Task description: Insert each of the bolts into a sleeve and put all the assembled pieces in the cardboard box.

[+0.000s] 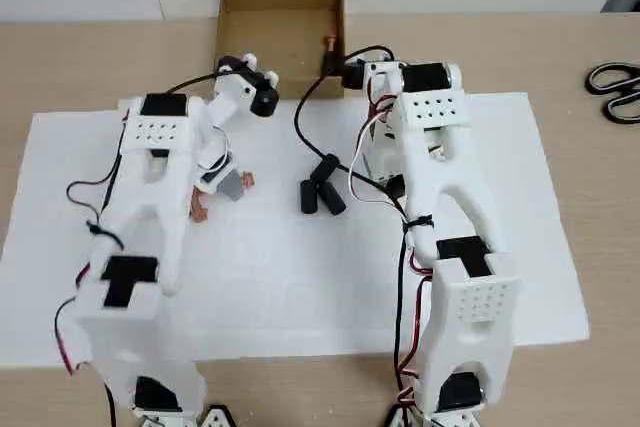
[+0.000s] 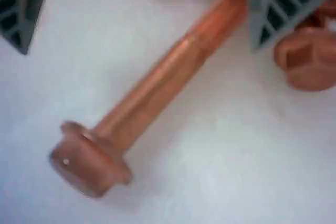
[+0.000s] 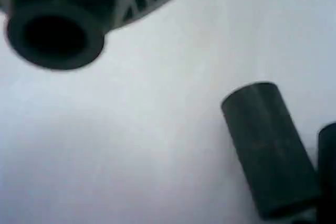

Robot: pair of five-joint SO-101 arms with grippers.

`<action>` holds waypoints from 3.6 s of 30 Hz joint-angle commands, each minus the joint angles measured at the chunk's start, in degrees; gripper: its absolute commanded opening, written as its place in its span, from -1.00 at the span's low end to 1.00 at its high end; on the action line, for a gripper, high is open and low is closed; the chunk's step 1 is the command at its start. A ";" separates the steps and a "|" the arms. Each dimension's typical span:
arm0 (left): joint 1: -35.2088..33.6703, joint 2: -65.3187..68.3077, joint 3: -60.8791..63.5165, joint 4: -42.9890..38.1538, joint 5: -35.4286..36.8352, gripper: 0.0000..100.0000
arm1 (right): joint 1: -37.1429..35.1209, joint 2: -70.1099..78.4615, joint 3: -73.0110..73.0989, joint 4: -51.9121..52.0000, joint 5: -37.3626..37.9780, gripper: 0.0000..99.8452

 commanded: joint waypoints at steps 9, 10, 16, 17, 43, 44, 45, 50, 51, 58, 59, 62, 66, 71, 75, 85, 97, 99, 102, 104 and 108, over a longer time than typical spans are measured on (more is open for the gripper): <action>0.35 9.58 -9.80 -0.70 -0.09 -0.52 | 0.31 -4.00 -0.26 0.92 0.18 -0.99; 0.35 9.76 -9.80 -0.70 -0.09 -0.55 | 0.31 -4.00 -0.26 0.92 0.18 -0.99; 1.58 10.20 -9.80 -0.70 0.00 -0.74 | 0.31 -3.91 -0.18 0.92 0.18 -0.99; 2.02 10.29 -9.80 -0.70 0.00 -0.77 | 0.31 -3.91 -0.18 0.92 0.18 -0.99; 8.26 9.85 -21.85 11.43 5.27 -0.99 | 0.31 -4.18 2.29 0.66 0.18 -0.99; 8.79 9.85 -23.78 12.31 6.59 -0.99 | 0.40 -4.18 2.29 0.66 0.26 -0.99; 9.23 9.85 -25.80 13.36 7.74 -0.99 | 0.48 -4.26 2.29 0.75 0.26 -0.99; 11.16 9.85 -37.93 19.78 12.92 -0.99 | 0.48 -4.44 2.20 0.75 0.53 -0.99; 11.25 9.85 -40.75 20.92 14.24 -0.99 | 0.48 -4.44 2.11 0.75 0.53 -0.99; 6.07 6.86 -53.14 22.15 24.70 -0.99 | 0.66 -12.62 0.88 0.84 0.62 -0.99; 4.92 5.45 -53.14 22.15 25.67 -0.99 | 0.66 -15.43 0.88 0.92 0.62 -0.99; 2.55 0.88 -51.47 22.24 26.73 -0.99 | 0.66 -23.43 0.97 0.92 0.62 -0.99; 2.29 -9.76 -43.38 22.24 26.73 -0.99 | 0.66 -32.57 0.97 1.45 0.53 -0.99; 2.99 -28.40 -25.71 22.07 26.55 -0.99 | 0.48 -43.47 4.57 1.63 0.44 -0.99; 5.80 -41.23 -13.23 21.71 26.64 -0.99 | 0.31 -53.23 11.87 1.27 0.44 -0.99; 8.53 -57.05 12.70 1.49 26.81 -0.99 | 0.31 -67.12 33.93 -4.26 0.09 -0.99; 14.95 -61.63 17.27 -1.58 47.47 -0.99 | -7.34 -83.74 50.29 -12.88 0.44 -0.99; 15.03 -61.54 17.45 -3.60 48.97 -0.99 | -7.25 -86.46 53.54 -16.57 0.44 -0.99; 16.09 -61.71 17.54 -3.34 48.88 -0.99 | -7.25 -90.42 61.71 -24.13 0.09 -0.99; 17.32 -61.89 17.27 -0.09 47.82 -0.99 | -7.25 -93.49 68.57 -30.37 0.09 -0.99; 17.76 -65.14 18.15 2.55 45.63 -0.99 | -7.52 -102.11 84.13 -42.33 0.09 -0.99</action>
